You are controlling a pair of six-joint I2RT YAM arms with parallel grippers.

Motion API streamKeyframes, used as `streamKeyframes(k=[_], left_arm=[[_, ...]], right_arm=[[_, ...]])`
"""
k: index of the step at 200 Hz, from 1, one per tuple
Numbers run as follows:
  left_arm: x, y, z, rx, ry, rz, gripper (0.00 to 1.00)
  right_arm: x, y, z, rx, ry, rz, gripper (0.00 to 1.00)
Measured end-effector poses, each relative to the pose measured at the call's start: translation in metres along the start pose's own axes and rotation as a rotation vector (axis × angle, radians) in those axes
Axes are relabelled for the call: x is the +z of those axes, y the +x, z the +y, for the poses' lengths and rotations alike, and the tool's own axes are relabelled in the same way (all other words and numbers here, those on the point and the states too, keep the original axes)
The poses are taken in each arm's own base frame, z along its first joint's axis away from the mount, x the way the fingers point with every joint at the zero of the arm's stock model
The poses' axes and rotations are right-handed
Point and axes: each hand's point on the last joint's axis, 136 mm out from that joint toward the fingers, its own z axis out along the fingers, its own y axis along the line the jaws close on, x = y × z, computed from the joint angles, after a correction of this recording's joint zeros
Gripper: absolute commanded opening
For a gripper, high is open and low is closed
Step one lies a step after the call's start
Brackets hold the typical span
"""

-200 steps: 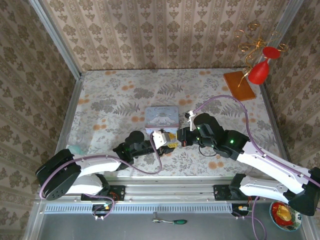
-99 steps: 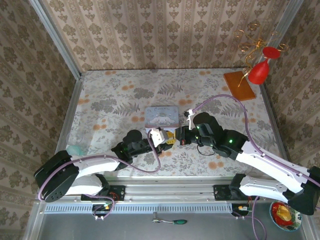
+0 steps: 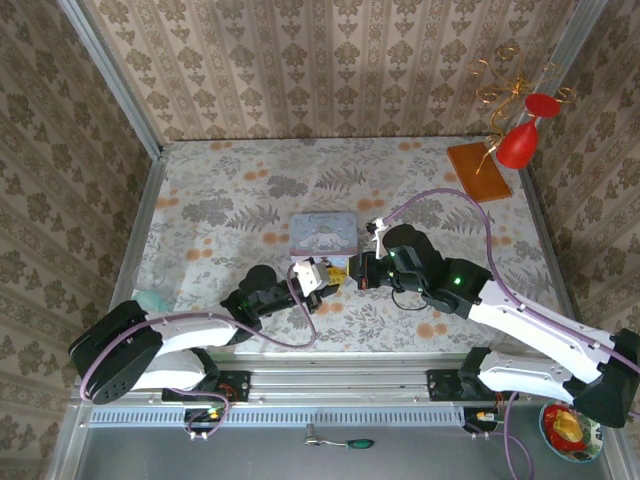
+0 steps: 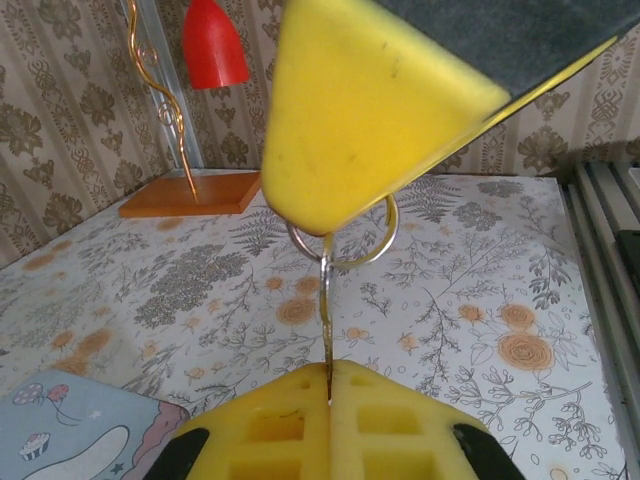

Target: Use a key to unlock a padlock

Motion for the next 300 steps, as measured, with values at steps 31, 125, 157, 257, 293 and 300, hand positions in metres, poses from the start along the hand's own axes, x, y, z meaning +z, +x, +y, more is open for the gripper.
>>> streamKeyframes(k=[31,125,157,257,293,300], left_arm=[[0.0,0.0,0.003,0.0,-0.012,0.001,0.0],[-0.005,0.029,0.042,0.137,-0.193,0.263,0.0],[-0.004,0.031,0.047,0.209,-0.193,0.325,0.0],[-0.003,0.046,0.025,0.325,-0.101,0.4,0.0],[-0.003,0.047,0.026,0.329,-0.1,0.401,0.0],[-0.003,0.047,0.026,0.33,-0.102,0.401,0.0]], right_arm=[[0.0,-0.002,-0.001,0.013,0.005,-0.008,0.1],[-0.007,-0.01,-0.036,0.224,0.067,-0.054,0.34],[0.002,-0.001,-0.04,0.341,0.031,-0.045,0.32],[0.026,0.007,-0.035,0.519,-0.013,0.013,0.32],[0.033,0.012,-0.037,0.539,-0.001,0.036,0.3],[0.035,0.014,-0.037,0.542,0.004,0.044,0.3]])
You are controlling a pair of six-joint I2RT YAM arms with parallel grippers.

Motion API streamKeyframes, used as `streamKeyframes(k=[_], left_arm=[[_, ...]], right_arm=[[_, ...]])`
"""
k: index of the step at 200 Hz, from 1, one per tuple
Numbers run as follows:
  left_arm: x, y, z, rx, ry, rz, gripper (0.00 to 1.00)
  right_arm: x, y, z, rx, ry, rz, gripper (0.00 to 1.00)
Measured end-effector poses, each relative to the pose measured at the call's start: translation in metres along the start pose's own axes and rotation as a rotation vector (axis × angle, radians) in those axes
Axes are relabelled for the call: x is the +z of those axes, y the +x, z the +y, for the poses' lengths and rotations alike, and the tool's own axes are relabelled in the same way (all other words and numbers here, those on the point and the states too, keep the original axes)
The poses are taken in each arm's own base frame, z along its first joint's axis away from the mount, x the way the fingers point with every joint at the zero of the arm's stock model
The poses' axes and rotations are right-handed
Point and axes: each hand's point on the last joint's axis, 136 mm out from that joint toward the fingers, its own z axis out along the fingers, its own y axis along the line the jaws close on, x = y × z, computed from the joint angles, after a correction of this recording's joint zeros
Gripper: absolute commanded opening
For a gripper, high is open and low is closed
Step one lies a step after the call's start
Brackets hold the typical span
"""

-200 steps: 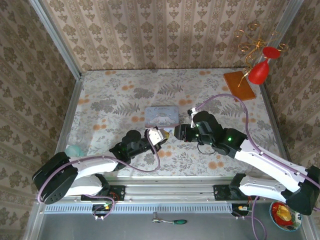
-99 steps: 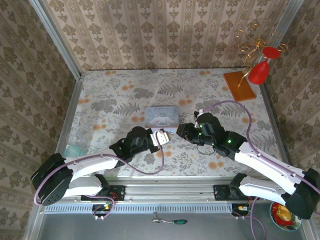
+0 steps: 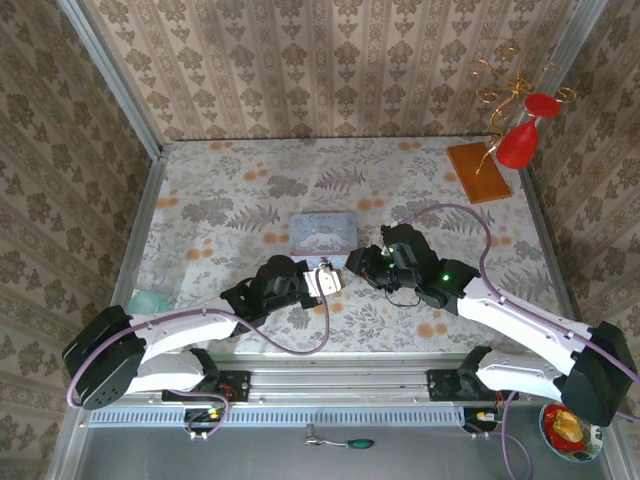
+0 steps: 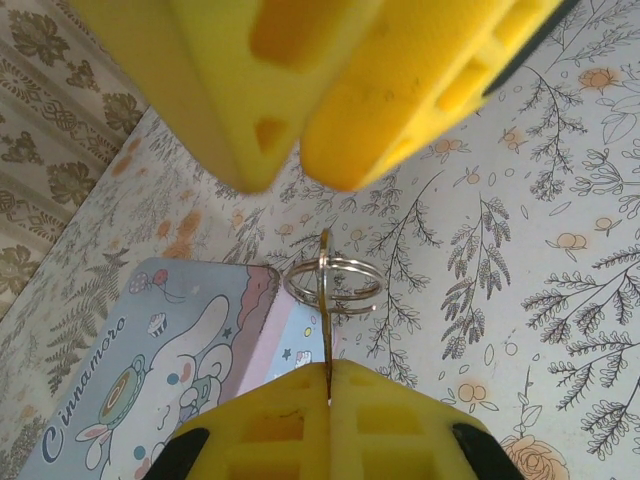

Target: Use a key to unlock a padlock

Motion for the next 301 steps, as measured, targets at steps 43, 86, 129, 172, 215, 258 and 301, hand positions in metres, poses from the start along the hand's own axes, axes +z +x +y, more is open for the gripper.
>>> streamKeyframes(k=[43,86,129,172,215,258,301], left_arm=[[0.001,-0.002,0.0,0.002,-0.004,-0.007,0.0],[0.003,0.0,-0.001,0.002,0.001,0.0,0.0],[0.005,0.001,-0.004,0.004,0.005,0.004,0.0],[0.006,0.0,-0.003,0.005,0.0,0.0,0.0],[0.006,0.0,-0.002,0.011,-0.006,0.002,0.0],[0.006,0.0,-0.001,0.013,-0.014,0.007,0.0],[0.006,0.0,0.0,0.013,-0.021,0.006,0.05]], right_arm=[[0.006,0.006,-0.011,0.021,0.023,0.017,0.3],[0.009,0.007,-0.006,0.029,0.002,0.025,0.27],[0.013,0.011,-0.011,0.041,0.004,0.042,0.22],[0.013,0.011,-0.01,0.04,0.002,0.042,0.19],[0.014,0.011,-0.012,0.041,0.007,0.044,0.13],[0.014,0.009,-0.012,0.032,0.01,0.034,0.03],[0.013,0.007,-0.012,0.01,0.011,0.023,0.0]])
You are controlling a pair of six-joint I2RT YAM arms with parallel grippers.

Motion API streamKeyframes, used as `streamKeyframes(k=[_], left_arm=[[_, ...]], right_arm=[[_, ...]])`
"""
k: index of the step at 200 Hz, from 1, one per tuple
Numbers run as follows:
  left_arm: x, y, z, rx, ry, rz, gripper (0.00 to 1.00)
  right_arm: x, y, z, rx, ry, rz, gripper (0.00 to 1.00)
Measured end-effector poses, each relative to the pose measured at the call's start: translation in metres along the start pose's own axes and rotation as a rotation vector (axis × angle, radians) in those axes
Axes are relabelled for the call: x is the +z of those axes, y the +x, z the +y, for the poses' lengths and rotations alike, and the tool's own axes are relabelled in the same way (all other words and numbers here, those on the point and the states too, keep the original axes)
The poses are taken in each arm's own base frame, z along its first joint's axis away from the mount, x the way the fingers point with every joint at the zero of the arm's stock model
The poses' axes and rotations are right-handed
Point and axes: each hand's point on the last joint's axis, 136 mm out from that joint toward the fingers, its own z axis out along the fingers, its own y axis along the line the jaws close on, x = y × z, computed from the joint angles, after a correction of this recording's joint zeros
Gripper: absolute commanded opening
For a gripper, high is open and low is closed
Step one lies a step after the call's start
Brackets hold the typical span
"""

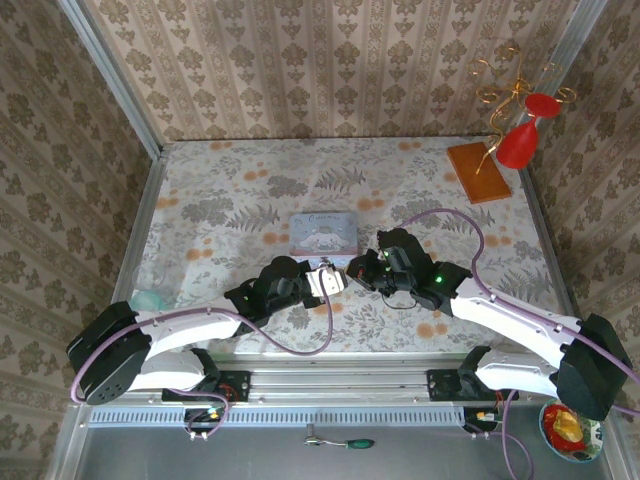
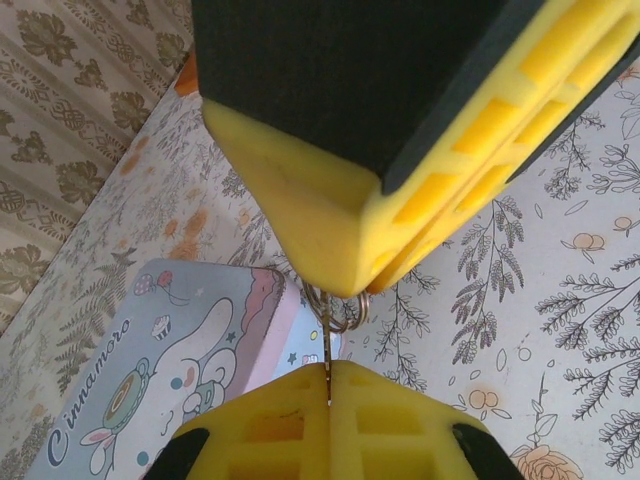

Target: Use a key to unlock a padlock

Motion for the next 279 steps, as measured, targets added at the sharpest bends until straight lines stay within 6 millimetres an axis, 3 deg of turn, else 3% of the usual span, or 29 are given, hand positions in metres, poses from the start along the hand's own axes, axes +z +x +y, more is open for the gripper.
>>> streamKeyframes(k=[61,92,143,169,182,220,246,279], left_arm=[[-0.003,-0.01,0.007,-0.025,-0.029,-0.039,0.32],[-0.012,-0.018,0.012,-0.087,-0.049,-0.076,0.39],[-0.042,-0.035,0.039,-0.377,-0.107,-0.174,0.44],[-0.054,-0.024,0.058,-0.552,-0.154,-0.162,0.54],[-0.056,-0.01,0.067,-0.636,-0.18,-0.125,0.56],[-0.063,0.028,0.086,-0.843,-0.224,-0.048,0.58],[-0.068,0.032,0.092,-0.914,-0.225,-0.056,0.59],[-0.072,0.029,0.09,-0.938,-0.207,-0.074,0.62]], right_arm=[[-0.001,-0.003,-0.002,-0.046,-0.001,-0.022,0.0],[-0.002,-0.005,-0.008,-0.083,-0.005,-0.053,0.0],[-0.01,-0.015,-0.008,-0.164,-0.043,-0.141,0.0],[-0.014,-0.022,-0.012,-0.199,-0.011,-0.17,0.0],[-0.017,-0.03,-0.021,-0.205,0.045,-0.17,0.07],[-0.018,-0.084,-0.042,-0.198,0.177,-0.199,0.38],[-0.002,-0.105,-0.041,-0.246,0.221,-0.147,0.51],[0.029,-0.133,-0.035,-0.317,0.237,-0.083,0.6]])
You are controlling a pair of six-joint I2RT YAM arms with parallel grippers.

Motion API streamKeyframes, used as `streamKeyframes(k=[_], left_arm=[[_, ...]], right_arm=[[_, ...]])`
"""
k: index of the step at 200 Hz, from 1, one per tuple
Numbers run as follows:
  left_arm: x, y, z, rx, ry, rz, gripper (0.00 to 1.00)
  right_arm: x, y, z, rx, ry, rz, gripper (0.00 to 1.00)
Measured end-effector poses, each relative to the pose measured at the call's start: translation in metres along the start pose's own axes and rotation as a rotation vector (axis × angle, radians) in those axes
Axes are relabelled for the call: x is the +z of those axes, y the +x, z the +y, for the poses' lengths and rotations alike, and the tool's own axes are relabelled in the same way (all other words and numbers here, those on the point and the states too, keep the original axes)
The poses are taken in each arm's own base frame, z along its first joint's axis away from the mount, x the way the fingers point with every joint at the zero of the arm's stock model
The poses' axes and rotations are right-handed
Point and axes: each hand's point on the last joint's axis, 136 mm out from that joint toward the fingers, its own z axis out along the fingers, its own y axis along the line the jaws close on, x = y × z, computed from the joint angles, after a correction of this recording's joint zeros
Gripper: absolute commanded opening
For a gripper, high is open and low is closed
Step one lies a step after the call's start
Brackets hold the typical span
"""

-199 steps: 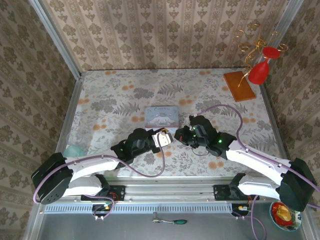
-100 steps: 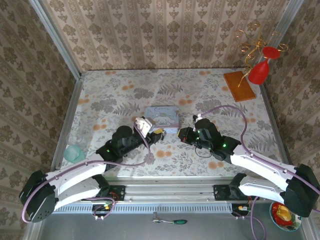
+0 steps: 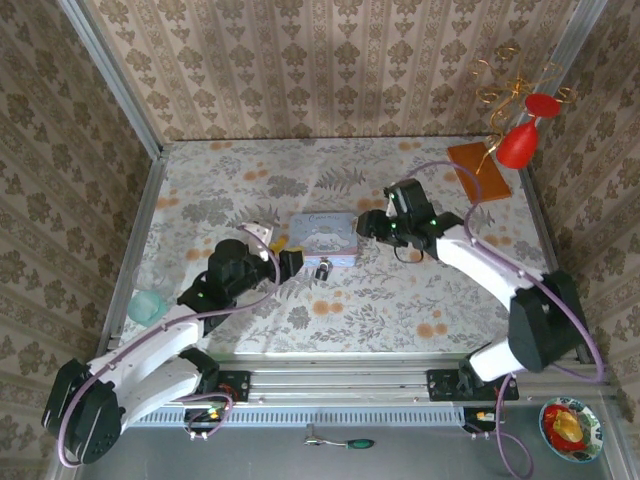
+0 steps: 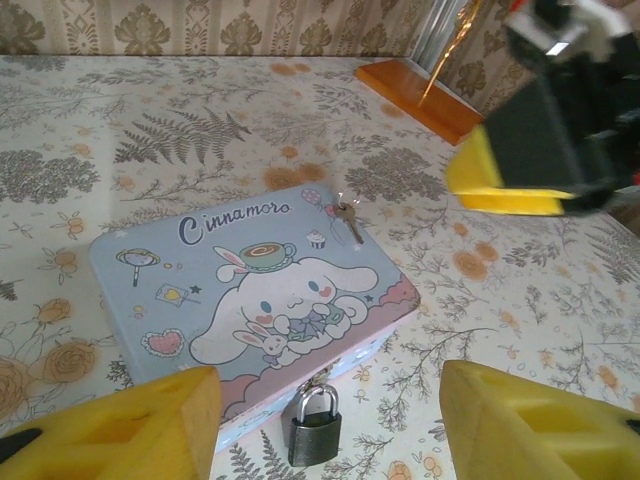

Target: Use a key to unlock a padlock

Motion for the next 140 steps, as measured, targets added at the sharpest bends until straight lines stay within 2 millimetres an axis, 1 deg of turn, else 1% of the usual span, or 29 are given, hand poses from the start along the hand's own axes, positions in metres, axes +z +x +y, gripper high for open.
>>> streamKeyframes(k=[18,26,39,65,85,116,140], left_arm=[[-0.002,0.004,0.001,-0.004,0.001,0.005,0.63],[-0.003,0.005,0.003,-0.006,-0.002,0.005,0.63],[-0.004,0.007,0.005,-0.009,-0.006,0.008,0.64],[-0.005,0.013,0.011,-0.018,-0.015,0.019,0.64],[-0.005,0.014,0.013,-0.021,-0.018,0.022,0.65],[-0.006,0.017,0.017,-0.029,-0.024,0.024,0.66],[-0.006,0.021,0.017,-0.043,-0.021,0.033,0.66]], right_arm=[[0.018,-0.006,-0.001,-0.039,0.01,0.041,0.63],[0.025,-0.006,-0.001,-0.051,0.016,0.06,0.64],[0.035,-0.007,-0.002,-0.07,0.026,0.085,0.68],[0.051,-0.007,-0.006,-0.098,0.049,0.129,0.68],[0.061,-0.008,-0.009,-0.112,0.057,0.151,0.63],[0.071,-0.005,-0.013,-0.123,0.061,0.183,0.5],[0.076,-0.006,-0.013,-0.126,0.053,0.196,0.38]])
